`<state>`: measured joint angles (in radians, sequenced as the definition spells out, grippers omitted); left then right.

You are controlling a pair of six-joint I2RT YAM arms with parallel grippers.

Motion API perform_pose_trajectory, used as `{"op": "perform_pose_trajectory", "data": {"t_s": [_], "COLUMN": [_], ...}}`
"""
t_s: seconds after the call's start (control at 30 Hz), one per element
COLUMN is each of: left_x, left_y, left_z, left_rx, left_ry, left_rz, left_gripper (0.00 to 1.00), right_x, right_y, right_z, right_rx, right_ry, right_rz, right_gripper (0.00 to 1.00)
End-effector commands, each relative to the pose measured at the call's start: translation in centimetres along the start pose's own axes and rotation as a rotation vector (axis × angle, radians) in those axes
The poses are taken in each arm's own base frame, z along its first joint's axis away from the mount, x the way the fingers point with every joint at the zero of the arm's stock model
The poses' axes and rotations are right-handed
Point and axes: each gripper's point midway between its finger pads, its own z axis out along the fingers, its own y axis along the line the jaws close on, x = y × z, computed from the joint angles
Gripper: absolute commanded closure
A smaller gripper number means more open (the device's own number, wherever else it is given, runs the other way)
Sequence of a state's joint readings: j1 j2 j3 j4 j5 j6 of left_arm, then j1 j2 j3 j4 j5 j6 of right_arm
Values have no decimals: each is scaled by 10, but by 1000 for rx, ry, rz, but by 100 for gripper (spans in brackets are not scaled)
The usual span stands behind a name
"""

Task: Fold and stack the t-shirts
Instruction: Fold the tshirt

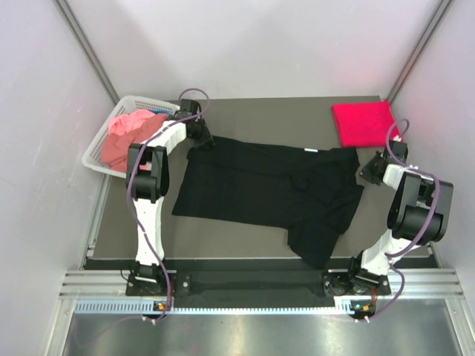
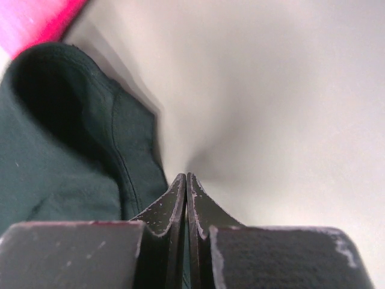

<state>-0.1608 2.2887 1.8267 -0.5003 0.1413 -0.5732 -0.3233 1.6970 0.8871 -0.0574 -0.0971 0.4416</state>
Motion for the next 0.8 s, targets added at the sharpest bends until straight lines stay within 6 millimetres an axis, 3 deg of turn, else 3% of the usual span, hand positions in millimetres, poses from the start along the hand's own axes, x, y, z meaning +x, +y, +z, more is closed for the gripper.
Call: {"op": "perform_pose_trajectory", "data": {"t_s": [0.0, 0.03, 0.07, 0.17, 0.23, 0.27, 0.3, 0.37, 0.4, 0.47, 0.5, 0.57, 0.6, 0.77], "left_x": [0, -9, -13, -25, -34, -28, -27, -23, -23, -12, -5, 2, 5, 29], "left_y": [13, -2, -8, -28, -39, -38, -39, -41, -45, -40, -39, -37, -36, -30], "left_z": [0, -14, -22, -59, -90, -95, -104, -125, -139, -144, -150, -155, -157, -171], "left_rx": [-35, 16, 33, 79, 103, 99, 103, 121, 138, 139, 146, 152, 157, 175], "left_ry": [15, -3, -10, -56, -103, -93, -98, -108, -121, -103, -95, -86, -79, -43], "left_rz": [11, 24, 28, 39, 47, 49, 50, 67, 72, 75, 79, 76, 77, 83], "left_gripper": [62, 61, 60, 56, 54, 54, 53, 53, 53, 53, 53, 53, 53, 53], "right_x": [-22, -28, -21, -14, 29, 36, 66, 97, 125, 151, 178, 195, 216, 276], "right_y": [15, 23, 23, 58, 85, 92, 105, 106, 112, 111, 113, 110, 113, 88], "right_z": [-25, -33, -46, -80, -101, -115, -127, -143, -154, -169, -180, -193, -203, -218], "right_rx": [1, -2, 32, 34, 17, 8, -21, -41, -73, -101, -133, -143, -177, -251], "right_ry": [-54, -63, -31, -51, 12, -7, 35, 62, 108, 131, 171, 162, 175, 220], "right_rz": [-33, -58, -78, -200, -318, -351, -428, -490, -550, -601, -658, -700, -739, -818], "right_gripper": [99, 92, 87, 71, 64, 62, 61, 59, 57, 55, 52, 49, 48, 46]}}
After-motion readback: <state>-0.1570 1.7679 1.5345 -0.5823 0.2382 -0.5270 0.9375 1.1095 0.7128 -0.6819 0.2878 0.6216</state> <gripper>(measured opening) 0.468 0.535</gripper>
